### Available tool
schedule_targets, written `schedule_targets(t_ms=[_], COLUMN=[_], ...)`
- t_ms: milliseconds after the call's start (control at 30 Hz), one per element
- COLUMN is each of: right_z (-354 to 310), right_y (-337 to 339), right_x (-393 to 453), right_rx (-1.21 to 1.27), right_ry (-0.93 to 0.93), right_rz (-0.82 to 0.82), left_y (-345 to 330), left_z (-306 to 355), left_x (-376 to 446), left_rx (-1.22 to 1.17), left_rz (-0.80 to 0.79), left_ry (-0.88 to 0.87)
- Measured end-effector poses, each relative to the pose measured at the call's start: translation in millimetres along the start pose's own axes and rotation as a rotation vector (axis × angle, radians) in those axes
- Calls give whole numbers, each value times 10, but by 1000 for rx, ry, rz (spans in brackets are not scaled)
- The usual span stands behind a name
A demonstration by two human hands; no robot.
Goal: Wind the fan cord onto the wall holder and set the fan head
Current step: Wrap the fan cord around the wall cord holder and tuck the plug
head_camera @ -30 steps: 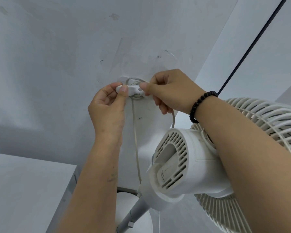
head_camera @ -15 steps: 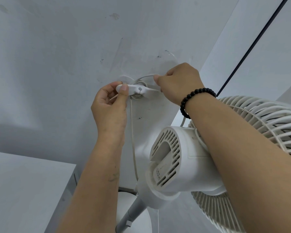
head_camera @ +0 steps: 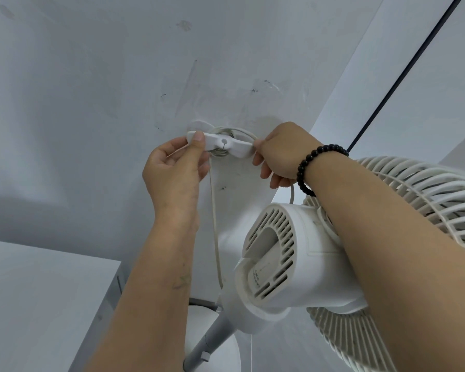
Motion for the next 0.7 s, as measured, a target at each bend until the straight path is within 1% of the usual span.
schedule_targets(t_ms=[67,167,267,400,467,600,700], right_z=[11,22,13,-28,-28,38,76], right_y=[-12,-21,-27,-43,-41,-17,5], right_x=[-4,-16,-20,-8,-1,17,3], right_rx=[46,72,65,18,8,-2,-26], right_ry=[-32,-55,-70,-79,-73,-77,-61], right_rz=[-20,-44,-51,-51,-42,-35,-25], left_y=[10,17,6,-62,-116,-256,-279], left_z=[-17,1,34,17,-1,-80,-110], left_x=[-3,-17,-51,-129,-157,-225,-225], left_rx=[7,105,225,280,265,93,74], left_rz=[-1,-1,-11,-67,-106,-209,-213], left_ry=[63,116,160,223,241,318,305])
Point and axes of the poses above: each hand's wrist, its own x-axis towards the middle knuckle, its own y-axis out of the back of the hand, z = x × y, the point moved 5 cm from there along x, towards the middle knuckle, and after that the axes turned 4 degrees about -z, right-handed, at the moved point
